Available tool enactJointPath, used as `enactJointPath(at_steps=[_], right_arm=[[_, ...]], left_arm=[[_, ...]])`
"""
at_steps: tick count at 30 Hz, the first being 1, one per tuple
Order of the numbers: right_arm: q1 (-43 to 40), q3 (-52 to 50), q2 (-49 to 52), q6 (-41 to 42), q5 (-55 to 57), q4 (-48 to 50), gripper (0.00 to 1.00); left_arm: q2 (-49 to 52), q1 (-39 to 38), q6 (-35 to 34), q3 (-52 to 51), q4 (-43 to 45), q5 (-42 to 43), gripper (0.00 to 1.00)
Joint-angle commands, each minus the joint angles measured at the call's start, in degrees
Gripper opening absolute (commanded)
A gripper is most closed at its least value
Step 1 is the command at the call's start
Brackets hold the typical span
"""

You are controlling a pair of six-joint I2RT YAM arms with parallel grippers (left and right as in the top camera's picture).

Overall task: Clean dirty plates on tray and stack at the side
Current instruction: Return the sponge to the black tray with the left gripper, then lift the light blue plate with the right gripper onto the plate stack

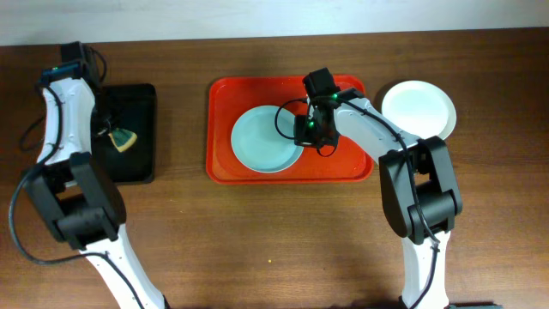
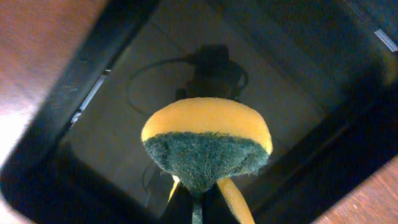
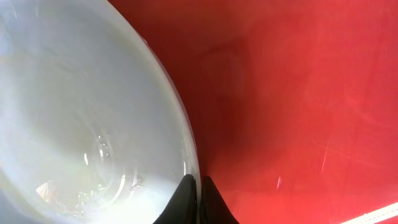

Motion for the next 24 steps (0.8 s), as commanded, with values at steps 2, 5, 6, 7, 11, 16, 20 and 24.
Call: enactJointPath(at_steps=[2,5,6,7,11,16,20,24], right_arm=[[0.2,-1.9,0.8,-1.0,2.9,-1.1,0.04],[0.2,-1.9,0.8,-1.0,2.9,-1.1,0.04],[0.2,-1.9,0.8,-1.0,2.9,-1.1,0.04],[0.2,-1.9,0.8,-1.0,2.9,-1.1,0.04],[0.2,-1.8,0.8,-1.0,2.9,-0.9,0.04],[1.4,16.9,-1.7,-7.5,17.2,-15.9,0.04],[10.5,37.1,-1.7,-9.0,55.7,-32.1,0.04],[20.6,39.0,-1.7,-28.0,80.3,-31.5,0.04]], left_arm=[[6.1,0.9,0.0,0.5,1.3,-1.2,0.03],[5.9,2.6,0.2,4.2,-3.3,-2.0,0.76],[5.9,2.9,0.2,6.3,-5.3,-1.5,0.81],[5.9,3.5,0.2,14.4,-10.6,2.9,0.88],[5.9,3.7,0.1,35.3,-20.3,9.2,0.99],[6.0,3.6,0.1,36.3,-24.3,9.2,0.99],[6.0,3.6,0.1,36.3,-24.3,9.2,0.99],[6.0,3.6,0.1,36.3,-24.3,9.2,0.99]])
